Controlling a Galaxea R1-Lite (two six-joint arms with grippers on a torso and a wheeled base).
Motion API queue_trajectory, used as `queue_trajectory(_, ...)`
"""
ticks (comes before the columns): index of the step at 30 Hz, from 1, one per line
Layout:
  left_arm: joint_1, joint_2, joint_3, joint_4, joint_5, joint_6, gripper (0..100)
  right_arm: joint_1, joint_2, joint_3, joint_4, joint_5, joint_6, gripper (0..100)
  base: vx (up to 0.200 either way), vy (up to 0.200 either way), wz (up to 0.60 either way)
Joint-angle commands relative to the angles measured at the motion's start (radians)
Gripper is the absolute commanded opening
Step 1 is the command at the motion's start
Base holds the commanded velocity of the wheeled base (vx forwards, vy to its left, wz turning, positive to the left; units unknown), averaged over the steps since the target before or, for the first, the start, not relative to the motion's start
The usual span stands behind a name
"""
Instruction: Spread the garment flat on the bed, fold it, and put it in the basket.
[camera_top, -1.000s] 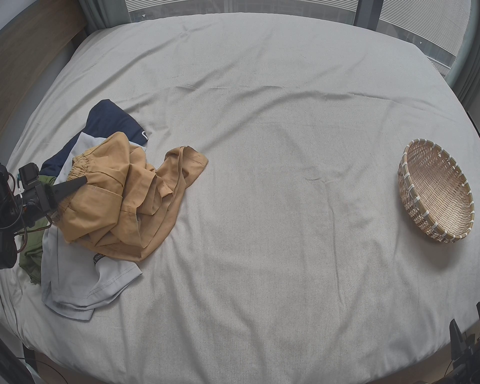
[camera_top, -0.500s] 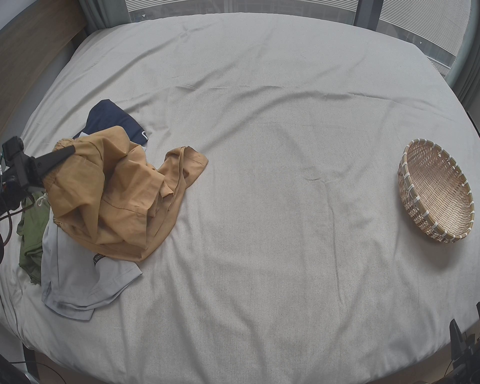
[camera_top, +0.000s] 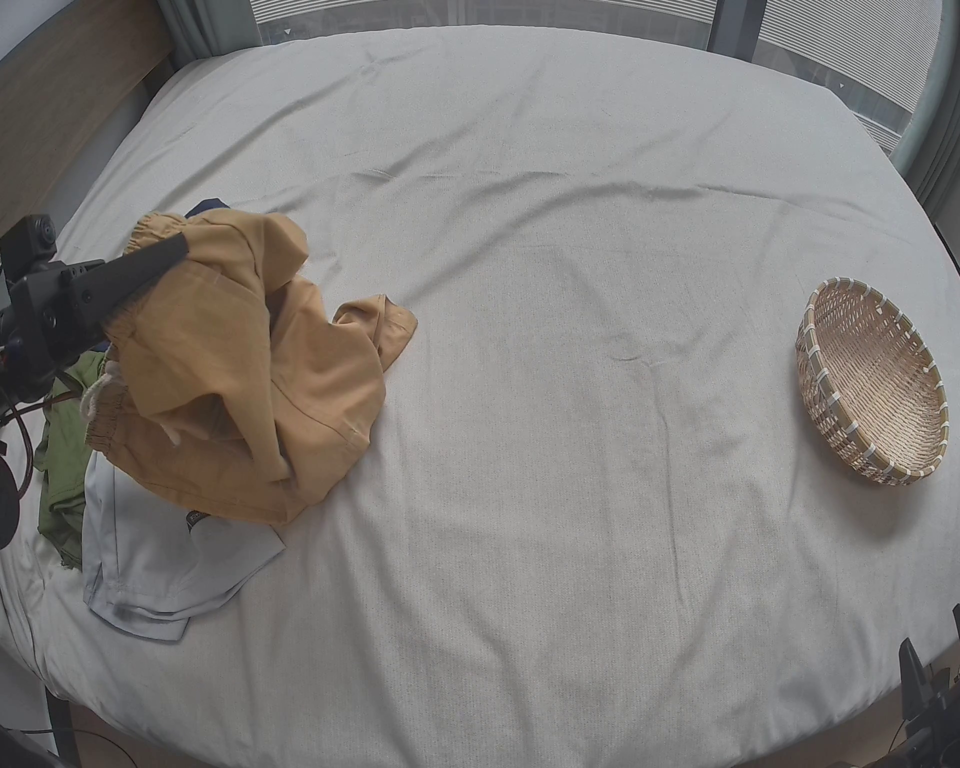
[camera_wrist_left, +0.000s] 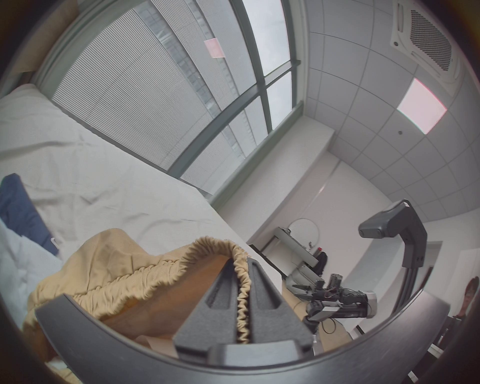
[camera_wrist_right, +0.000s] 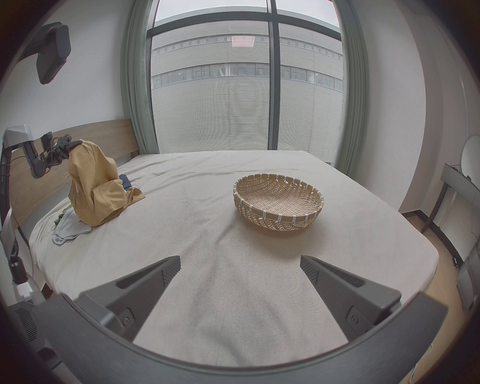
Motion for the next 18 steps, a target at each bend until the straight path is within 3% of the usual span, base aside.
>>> queue_trajectory(1,-0.081,-0.014,0.002,-0.020,0.001,-0.001,0,0.000,-0.016,0.018,0.000,0.000,0.000,100,0.000,0.000,0.00)
queue_trajectory(10,-0.238,0.000,-0.130,-0.014,0.004,-0.016,0,0.000,-0.016,0.018,0.000,0.000,0.000,100,0.000,0.000,0.00)
queue_trajectory(18,-0.327,0.014,-0.348,-0.013,0.044,-0.171,0,0.000,-0.016,0.018,0.000,0.001,0.001,100,0.000,0.000,0.00)
